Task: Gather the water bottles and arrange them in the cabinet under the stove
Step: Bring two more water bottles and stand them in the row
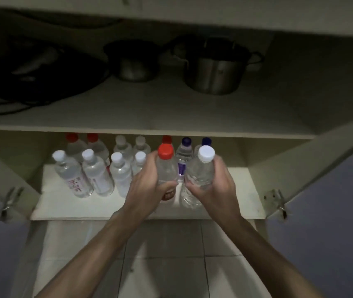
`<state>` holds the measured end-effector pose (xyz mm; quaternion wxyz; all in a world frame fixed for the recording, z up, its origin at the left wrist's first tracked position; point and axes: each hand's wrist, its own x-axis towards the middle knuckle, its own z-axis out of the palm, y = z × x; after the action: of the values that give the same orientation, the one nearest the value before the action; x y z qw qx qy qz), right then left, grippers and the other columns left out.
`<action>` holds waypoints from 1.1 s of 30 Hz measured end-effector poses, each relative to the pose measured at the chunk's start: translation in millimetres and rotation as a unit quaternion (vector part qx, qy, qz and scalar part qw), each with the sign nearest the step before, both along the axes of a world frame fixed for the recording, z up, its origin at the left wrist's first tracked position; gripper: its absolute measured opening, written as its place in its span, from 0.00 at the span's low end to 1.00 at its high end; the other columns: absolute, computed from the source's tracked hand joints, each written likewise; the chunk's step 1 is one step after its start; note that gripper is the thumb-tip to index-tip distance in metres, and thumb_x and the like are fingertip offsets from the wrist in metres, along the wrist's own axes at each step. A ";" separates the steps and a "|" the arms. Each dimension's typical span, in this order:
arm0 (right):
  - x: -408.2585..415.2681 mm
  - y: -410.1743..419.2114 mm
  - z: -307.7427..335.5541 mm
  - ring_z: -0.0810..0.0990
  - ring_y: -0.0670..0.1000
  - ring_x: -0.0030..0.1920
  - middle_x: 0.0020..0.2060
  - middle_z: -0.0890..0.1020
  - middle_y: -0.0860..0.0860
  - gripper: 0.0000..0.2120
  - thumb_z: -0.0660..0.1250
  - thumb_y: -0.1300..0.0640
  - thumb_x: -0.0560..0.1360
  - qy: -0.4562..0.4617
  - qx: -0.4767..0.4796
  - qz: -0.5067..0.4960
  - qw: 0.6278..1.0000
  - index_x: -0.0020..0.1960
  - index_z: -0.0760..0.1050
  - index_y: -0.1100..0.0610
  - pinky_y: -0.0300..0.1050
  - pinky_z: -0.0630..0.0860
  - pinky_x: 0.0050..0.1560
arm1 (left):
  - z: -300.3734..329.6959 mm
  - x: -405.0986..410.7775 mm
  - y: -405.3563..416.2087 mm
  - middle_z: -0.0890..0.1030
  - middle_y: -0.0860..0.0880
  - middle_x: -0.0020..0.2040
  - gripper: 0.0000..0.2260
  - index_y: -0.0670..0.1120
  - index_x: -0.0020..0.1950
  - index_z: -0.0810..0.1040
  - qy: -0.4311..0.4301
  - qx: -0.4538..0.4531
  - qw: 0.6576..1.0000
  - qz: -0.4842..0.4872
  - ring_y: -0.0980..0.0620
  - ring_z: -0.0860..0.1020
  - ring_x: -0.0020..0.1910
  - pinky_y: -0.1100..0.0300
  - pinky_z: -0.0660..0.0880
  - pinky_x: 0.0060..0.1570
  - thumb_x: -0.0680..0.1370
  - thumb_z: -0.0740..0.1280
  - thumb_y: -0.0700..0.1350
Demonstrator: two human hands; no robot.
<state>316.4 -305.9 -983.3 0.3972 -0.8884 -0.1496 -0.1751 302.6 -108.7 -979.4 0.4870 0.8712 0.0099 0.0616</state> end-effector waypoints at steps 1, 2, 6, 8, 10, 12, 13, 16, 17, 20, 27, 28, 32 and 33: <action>9.4 3.7 -14.2 0.80 0.49 0.57 0.57 0.80 0.52 0.36 0.84 0.52 0.68 -0.009 0.001 0.000 1.000 0.70 0.72 0.59 0.37 0.78 0.55 | -11.5 10.6 -0.7 0.77 0.64 0.56 0.30 0.64 0.67 0.63 -0.004 -0.003 1.000 0.000 0.62 0.78 0.56 0.54 0.76 0.55 0.75 0.78 0.51; 18.2 7.4 -26.3 0.80 0.51 0.56 0.56 0.81 0.53 0.35 0.83 0.51 0.69 -0.021 0.000 -0.006 1.000 0.69 0.72 0.60 0.41 0.80 0.54 | -22.4 21.1 -2.2 0.77 0.64 0.56 0.30 0.65 0.66 0.63 -0.008 -0.008 1.000 0.007 0.63 0.78 0.55 0.56 0.76 0.54 0.75 0.78 0.50; 49.9 16.4 -61.2 0.82 0.55 0.50 0.51 0.81 0.53 0.28 0.80 0.51 0.72 0.000 0.007 -0.035 0.999 0.64 0.67 0.50 0.56 0.84 0.47 | -60.5 51.1 -10.2 0.78 0.62 0.50 0.22 0.58 0.61 0.68 -0.024 -0.031 0.998 0.050 0.59 0.81 0.50 0.63 0.75 0.45 0.76 0.78 0.47; 60.9 16.3 -78.0 0.81 0.47 0.51 0.52 0.80 0.46 0.26 0.80 0.47 0.72 0.055 0.032 -0.046 0.997 0.61 0.68 0.39 0.54 0.83 0.51 | -75.1 57.7 -13.4 0.79 0.60 0.48 0.18 0.57 0.57 0.70 -0.043 -0.018 0.998 0.038 0.63 0.82 0.48 0.68 0.76 0.43 0.78 0.77 0.44; 69.7 19.0 -94.2 0.80 0.42 0.51 0.53 0.79 0.42 0.28 0.80 0.44 0.71 0.075 0.043 -0.055 0.995 0.59 0.65 0.30 0.48 0.82 0.52 | -85.7 64.6 -13.1 0.80 0.60 0.49 0.21 0.59 0.56 0.69 -0.047 -0.009 0.998 0.034 0.62 0.83 0.48 0.68 0.77 0.43 0.76 0.79 0.42; 79.4 22.3 -109.4 0.80 0.43 0.52 0.54 0.79 0.42 0.28 0.80 0.42 0.71 0.092 0.063 -0.059 0.992 0.60 0.65 0.31 0.48 0.83 0.53 | -94.7 72.4 -12.3 0.80 0.62 0.49 0.23 0.60 0.54 0.69 -0.047 -0.012 0.998 0.040 0.66 0.82 0.48 0.72 0.75 0.42 0.75 0.79 0.41; 84.9 23.5 -115.9 0.81 0.43 0.52 0.54 0.80 0.42 0.27 0.80 0.41 0.70 0.105 0.070 -0.057 0.990 0.61 0.66 0.35 0.49 0.84 0.53 | -98.4 75.7 -12.6 0.80 0.62 0.48 0.22 0.60 0.54 0.70 -0.052 -0.020 0.998 0.043 0.66 0.82 0.49 0.73 0.75 0.41 0.75 0.79 0.40; 98.1 24.4 -134.8 0.82 0.44 0.56 0.56 0.81 0.40 0.29 0.79 0.40 0.70 0.118 0.086 -0.056 0.988 0.66 0.71 0.42 0.53 0.84 0.53 | -118.2 84.5 -13.0 0.81 0.66 0.50 0.20 0.58 0.60 0.72 -0.058 -0.034 0.997 0.039 0.64 0.82 0.50 0.71 0.76 0.43 0.75 0.77 0.45; 98.9 25.4 -137.4 0.82 0.43 0.57 0.57 0.80 0.39 0.30 0.80 0.41 0.69 0.120 0.097 -0.058 0.986 0.66 0.71 0.41 0.53 0.83 0.54 | -122.8 85.2 -13.5 0.80 0.68 0.52 0.20 0.57 0.63 0.72 -0.053 -0.043 0.997 0.038 0.66 0.81 0.50 0.72 0.75 0.43 0.75 0.75 0.46; 99.5 27.4 -143.5 0.80 0.44 0.62 0.63 0.79 0.38 0.34 0.81 0.43 0.69 0.121 0.104 -0.059 0.985 0.70 0.69 0.39 0.56 0.81 0.57 | -140.6 89.1 -9.9 0.77 0.66 0.58 0.28 0.54 0.71 0.69 -0.053 -0.026 0.997 0.044 0.70 0.78 0.55 0.76 0.71 0.47 0.76 0.78 0.46; 96.5 30.7 -146.2 0.78 0.47 0.66 0.68 0.76 0.42 0.40 0.82 0.47 0.71 0.120 0.092 -0.053 0.987 0.76 0.63 0.40 0.58 0.82 0.58 | -147.1 89.1 -5.7 0.77 0.58 0.63 0.35 0.50 0.75 0.67 -0.054 -0.024 0.997 0.044 0.65 0.77 0.60 0.76 0.70 0.49 0.72 0.80 0.45; 96.7 30.7 -144.4 0.78 0.47 0.67 0.68 0.76 0.43 0.40 0.81 0.46 0.71 0.126 0.092 -0.048 0.987 0.76 0.64 0.42 0.57 0.82 0.59 | -146.0 87.8 -6.6 0.77 0.57 0.64 0.36 0.50 0.75 0.67 -0.054 -0.029 0.997 0.047 0.65 0.78 0.60 0.75 0.71 0.48 0.72 0.80 0.43; 97.7 29.9 -134.8 0.79 0.47 0.66 0.65 0.79 0.45 0.39 0.80 0.45 0.70 0.129 0.081 -0.020 0.988 0.76 0.68 0.48 0.55 0.81 0.59 | -130.3 80.7 -10.5 0.79 0.54 0.62 0.37 0.63 0.72 0.68 -0.089 -0.045 0.994 0.052 0.54 0.80 0.61 0.53 0.81 0.51 0.74 0.76 0.32; 93.5 29.1 -130.3 0.79 0.46 0.66 0.64 0.79 0.44 0.38 0.80 0.47 0.70 0.125 0.088 -0.021 0.988 0.76 0.68 0.47 0.54 0.81 0.59 | -122.3 77.0 -11.2 0.79 0.57 0.62 0.39 0.70 0.70 0.67 -0.100 -0.034 0.993 0.054 0.56 0.80 0.62 0.55 0.80 0.54 0.74 0.74 0.32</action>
<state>409.9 -276.8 -1113.6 0.4859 -0.8677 -0.0639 -0.0834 379.6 -119.9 -1101.7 0.5108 0.8419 0.0103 0.1739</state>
